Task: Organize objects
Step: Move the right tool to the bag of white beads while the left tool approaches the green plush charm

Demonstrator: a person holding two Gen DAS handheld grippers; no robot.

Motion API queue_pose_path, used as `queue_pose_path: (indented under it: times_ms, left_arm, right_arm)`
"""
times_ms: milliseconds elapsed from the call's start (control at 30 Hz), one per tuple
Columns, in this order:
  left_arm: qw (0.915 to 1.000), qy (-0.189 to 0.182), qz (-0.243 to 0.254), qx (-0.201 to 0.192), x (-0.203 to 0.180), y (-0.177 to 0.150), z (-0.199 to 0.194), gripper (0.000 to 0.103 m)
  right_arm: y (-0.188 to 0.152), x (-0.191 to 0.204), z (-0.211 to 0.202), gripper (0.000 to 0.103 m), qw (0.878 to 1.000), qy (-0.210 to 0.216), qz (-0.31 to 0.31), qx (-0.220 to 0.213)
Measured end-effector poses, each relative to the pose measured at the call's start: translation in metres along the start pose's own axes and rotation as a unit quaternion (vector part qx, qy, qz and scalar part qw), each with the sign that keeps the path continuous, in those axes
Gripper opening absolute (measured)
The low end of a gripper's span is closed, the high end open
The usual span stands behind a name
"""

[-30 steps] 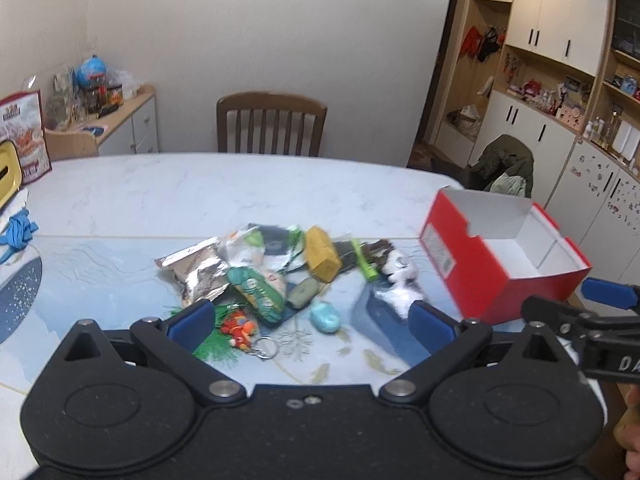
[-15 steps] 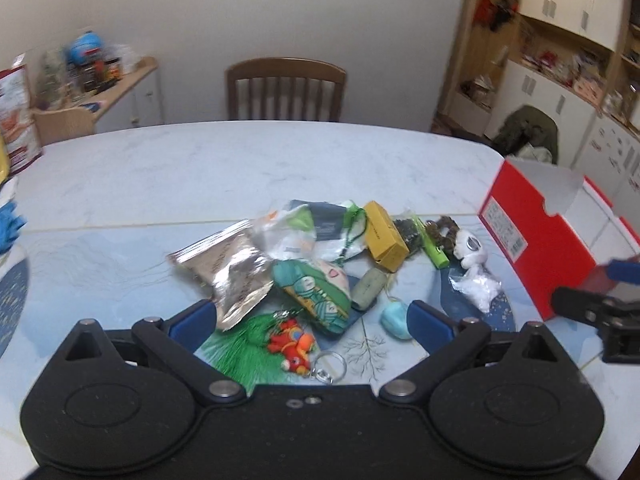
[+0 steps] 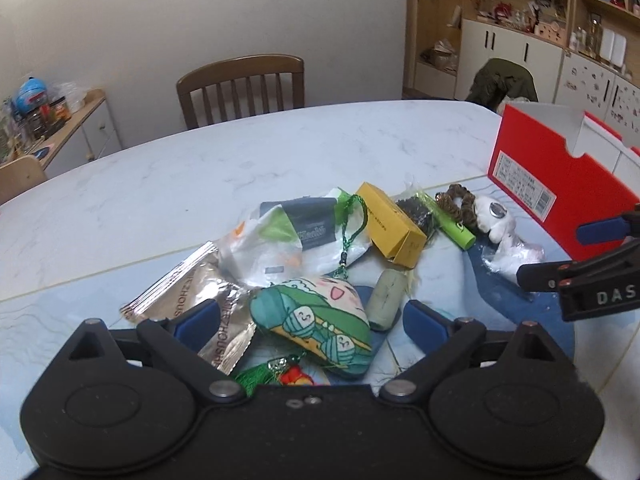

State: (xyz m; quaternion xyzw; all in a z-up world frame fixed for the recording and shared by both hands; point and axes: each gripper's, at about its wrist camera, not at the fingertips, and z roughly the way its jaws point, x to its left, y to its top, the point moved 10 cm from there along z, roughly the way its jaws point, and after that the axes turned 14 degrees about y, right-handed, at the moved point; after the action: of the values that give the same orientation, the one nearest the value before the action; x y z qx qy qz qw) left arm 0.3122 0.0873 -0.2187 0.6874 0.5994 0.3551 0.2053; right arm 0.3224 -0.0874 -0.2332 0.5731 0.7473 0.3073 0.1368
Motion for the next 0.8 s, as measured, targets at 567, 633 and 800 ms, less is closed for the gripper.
queue_pose_path:
  times_ms: [567, 633, 800]
  left_arm:
    - [0.9992, 0.008, 0.040, -0.001, -0.012, -0.008, 0.028, 0.084]
    - [0.9993, 0.005, 0.038, 0.001, -0.011, -0.009, 0.028, 0.083]
    - [0.9992, 0.008, 0.039, -0.003, -0.011, -0.009, 0.027, 0.073]
  right_arm:
    - [-0.003, -0.014, 0.034, 0.075, 0.999, -0.004, 0.018, 0.028]
    - [-0.004, -0.015, 0.035, 0.068, 0.999, -0.003, 0.020, 0.030]
    - [-0.003, -0.015, 0.037, 0.055, 0.999, 0.000, 0.022, 0.033]
